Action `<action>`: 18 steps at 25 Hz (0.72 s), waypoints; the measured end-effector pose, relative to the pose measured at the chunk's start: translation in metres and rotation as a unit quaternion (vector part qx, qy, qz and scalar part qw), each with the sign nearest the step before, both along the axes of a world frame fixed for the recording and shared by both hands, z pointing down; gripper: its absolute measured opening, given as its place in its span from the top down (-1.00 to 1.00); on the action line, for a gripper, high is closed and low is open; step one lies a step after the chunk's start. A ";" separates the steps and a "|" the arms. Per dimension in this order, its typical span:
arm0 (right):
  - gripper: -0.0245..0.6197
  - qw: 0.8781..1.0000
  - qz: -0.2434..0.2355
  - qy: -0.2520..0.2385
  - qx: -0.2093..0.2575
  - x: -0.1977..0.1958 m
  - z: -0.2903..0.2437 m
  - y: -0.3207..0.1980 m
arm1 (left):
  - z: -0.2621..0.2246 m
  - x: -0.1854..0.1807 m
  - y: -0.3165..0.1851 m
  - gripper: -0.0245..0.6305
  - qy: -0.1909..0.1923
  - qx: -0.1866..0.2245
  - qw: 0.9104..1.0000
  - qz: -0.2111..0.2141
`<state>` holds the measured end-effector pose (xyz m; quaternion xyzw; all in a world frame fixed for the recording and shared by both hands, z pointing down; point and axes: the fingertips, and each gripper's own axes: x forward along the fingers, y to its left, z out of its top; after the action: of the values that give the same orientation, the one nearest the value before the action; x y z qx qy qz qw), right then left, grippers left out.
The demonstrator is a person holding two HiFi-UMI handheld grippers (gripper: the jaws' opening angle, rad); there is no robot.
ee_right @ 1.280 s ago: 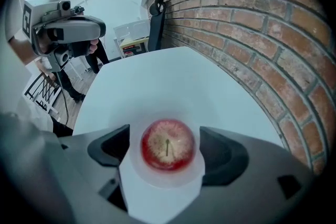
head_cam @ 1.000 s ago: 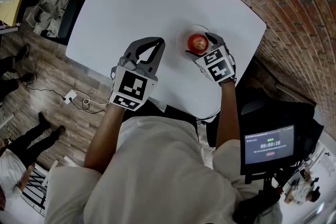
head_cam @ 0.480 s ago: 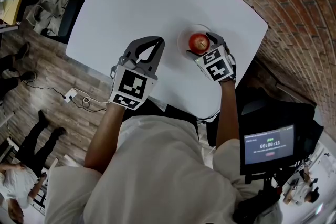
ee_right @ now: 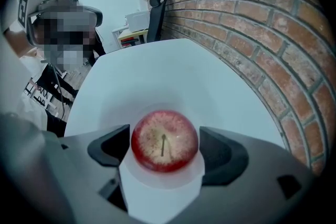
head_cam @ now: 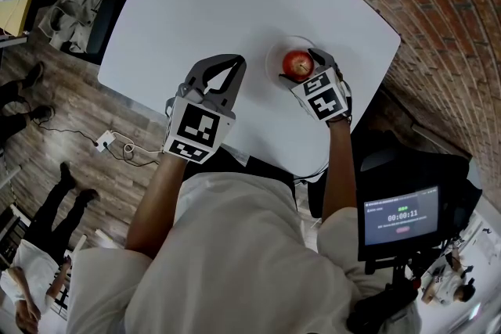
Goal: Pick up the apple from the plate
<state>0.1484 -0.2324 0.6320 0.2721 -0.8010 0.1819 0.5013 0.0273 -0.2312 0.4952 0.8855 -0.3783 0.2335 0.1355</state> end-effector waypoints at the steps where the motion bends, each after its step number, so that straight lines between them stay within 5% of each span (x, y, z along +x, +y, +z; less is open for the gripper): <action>1: -0.30 1.000 0.000 0.000 0.000 -0.001 0.000 0.000 | 0.000 -0.001 0.000 0.91 0.000 0.000 1.000 0.000; 18: -0.30 1.000 -0.005 0.018 0.003 0.000 0.004 -0.002 | 0.005 -0.007 -0.003 0.91 -0.001 -0.003 1.000 -0.003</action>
<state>0.1483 -0.2340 0.6363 0.2728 -0.7934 0.1722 0.5161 0.0204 -0.2343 0.5001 0.8838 -0.3801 0.2349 0.1387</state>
